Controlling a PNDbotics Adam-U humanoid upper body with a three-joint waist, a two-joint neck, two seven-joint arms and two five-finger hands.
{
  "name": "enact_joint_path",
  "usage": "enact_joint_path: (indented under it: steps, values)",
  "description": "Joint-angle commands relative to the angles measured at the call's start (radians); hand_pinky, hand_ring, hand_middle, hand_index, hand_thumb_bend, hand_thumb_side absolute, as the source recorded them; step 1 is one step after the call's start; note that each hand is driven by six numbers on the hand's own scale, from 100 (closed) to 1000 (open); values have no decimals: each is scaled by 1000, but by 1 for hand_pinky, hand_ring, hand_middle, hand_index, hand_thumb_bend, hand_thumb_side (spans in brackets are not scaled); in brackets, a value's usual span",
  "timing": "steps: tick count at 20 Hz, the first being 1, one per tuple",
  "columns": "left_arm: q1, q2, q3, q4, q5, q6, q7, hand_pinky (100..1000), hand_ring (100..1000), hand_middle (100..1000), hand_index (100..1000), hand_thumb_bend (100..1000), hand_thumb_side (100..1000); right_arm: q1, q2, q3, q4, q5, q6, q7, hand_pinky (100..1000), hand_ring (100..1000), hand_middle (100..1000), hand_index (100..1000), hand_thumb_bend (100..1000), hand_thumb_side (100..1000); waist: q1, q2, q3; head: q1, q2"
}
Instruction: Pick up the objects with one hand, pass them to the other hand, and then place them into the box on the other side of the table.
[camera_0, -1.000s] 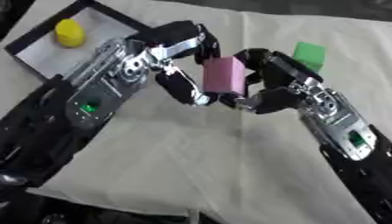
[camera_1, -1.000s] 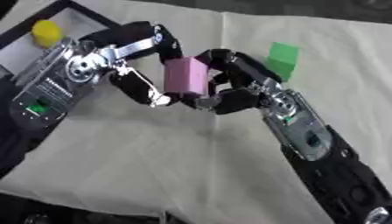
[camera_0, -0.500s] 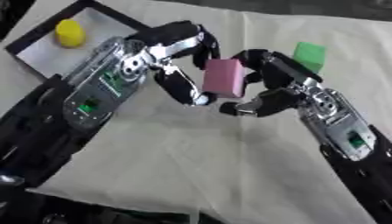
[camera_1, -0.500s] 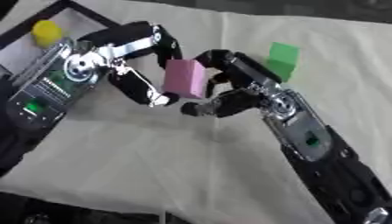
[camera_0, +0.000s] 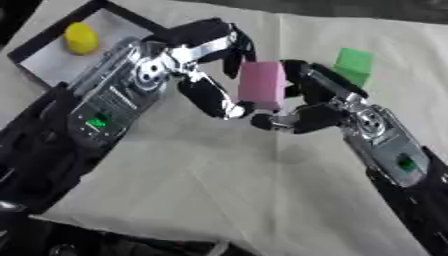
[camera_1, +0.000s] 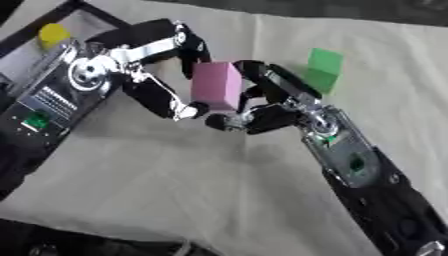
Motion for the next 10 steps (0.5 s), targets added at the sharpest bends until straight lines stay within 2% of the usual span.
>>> enact_joint_path:
  steps: [1, 7, 10]
  values:
    - [-14, 28, 22, -35, -9, 14, -17, 767, 562, 411, 379, 100, 180, -9, -18, -11, -6, 22, 9, -35, 439, 895, 590, 751, 626, 342, 4, -21, 1, 5, 5]
    - [-8, 41, 36, -72, -42, 22, -77, 759, 564, 411, 376, 101, 188, -4, -26, -17, 6, 64, 28, -89, 449, 908, 613, 770, 632, 430, 4, -25, -1, 9, 5]
    - [-2, 45, 50, -87, -52, 26, -104, 762, 565, 413, 377, 100, 190, 0, -34, -17, 14, 94, 30, -95, 453, 910, 620, 773, 637, 431, 4, -27, -3, 11, 5]
